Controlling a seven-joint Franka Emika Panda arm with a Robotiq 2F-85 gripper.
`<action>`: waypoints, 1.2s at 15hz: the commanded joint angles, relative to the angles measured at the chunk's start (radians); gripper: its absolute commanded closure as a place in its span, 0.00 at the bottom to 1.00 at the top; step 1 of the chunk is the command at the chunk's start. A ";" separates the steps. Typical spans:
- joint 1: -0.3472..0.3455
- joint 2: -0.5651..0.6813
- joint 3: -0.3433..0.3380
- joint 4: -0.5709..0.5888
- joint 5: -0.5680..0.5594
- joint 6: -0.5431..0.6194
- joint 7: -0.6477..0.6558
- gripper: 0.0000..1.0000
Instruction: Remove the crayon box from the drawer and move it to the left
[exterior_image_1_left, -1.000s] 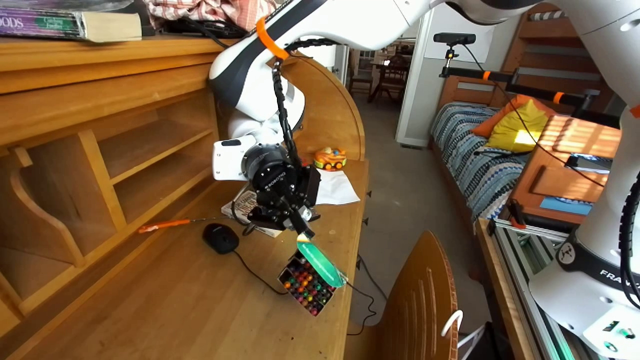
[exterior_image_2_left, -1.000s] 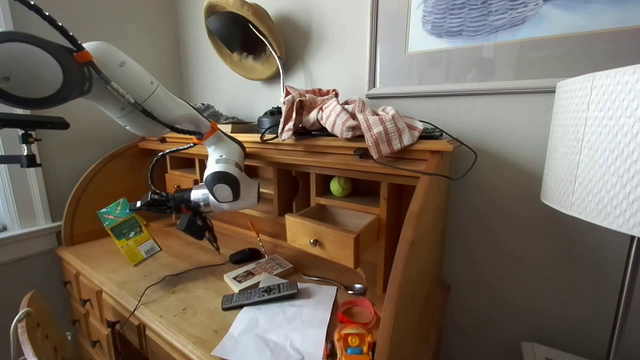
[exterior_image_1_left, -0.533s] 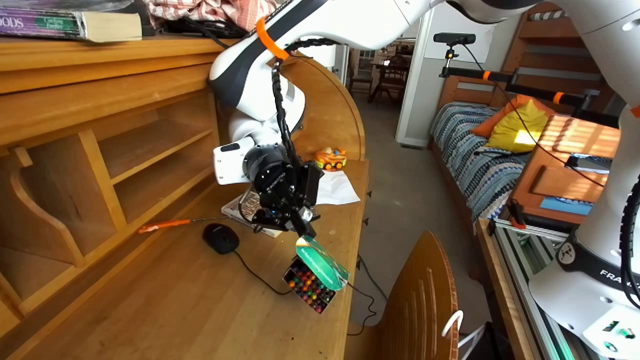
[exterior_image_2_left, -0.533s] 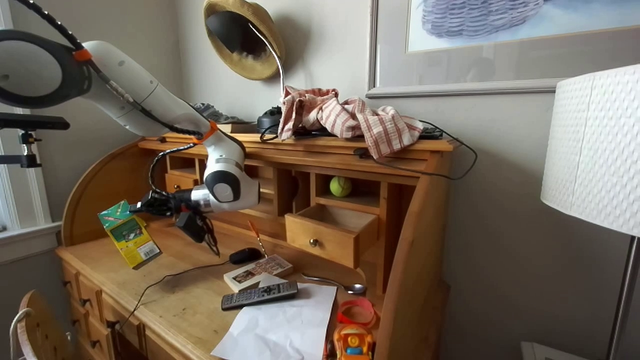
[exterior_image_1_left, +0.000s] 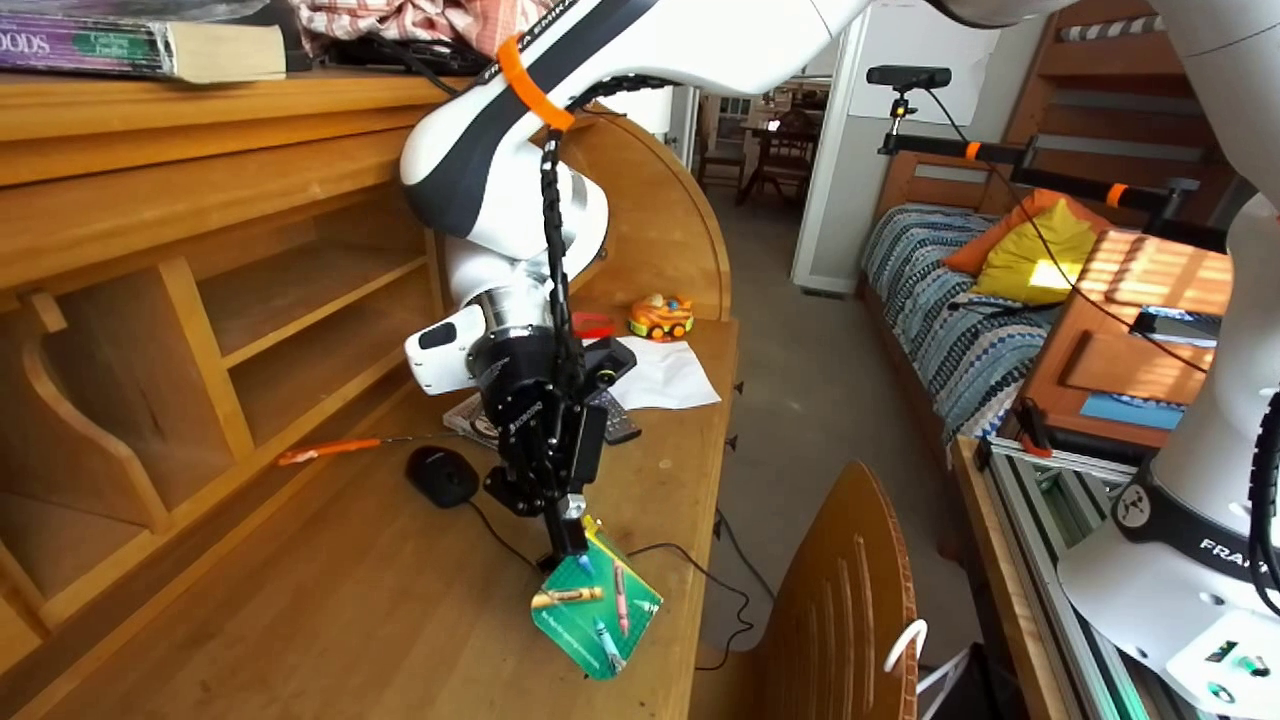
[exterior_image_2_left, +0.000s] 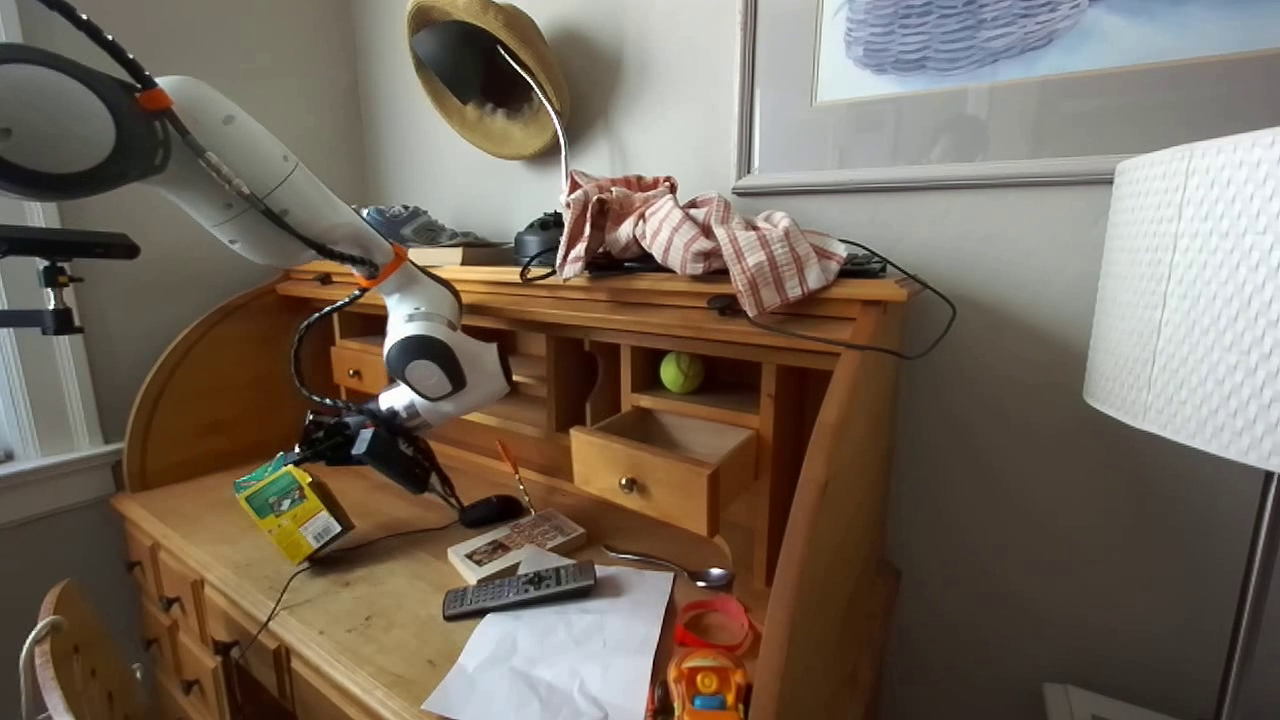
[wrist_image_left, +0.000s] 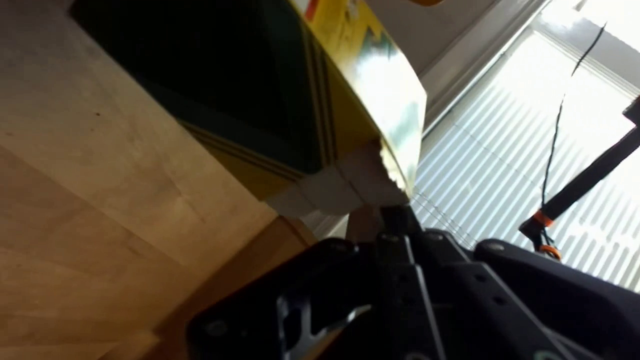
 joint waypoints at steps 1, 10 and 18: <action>0.009 -0.153 -0.006 -0.204 0.014 0.207 0.003 1.00; 0.005 -0.360 0.001 -0.485 0.072 0.605 0.038 1.00; 0.032 -0.486 0.000 -0.616 -0.028 0.740 0.162 0.35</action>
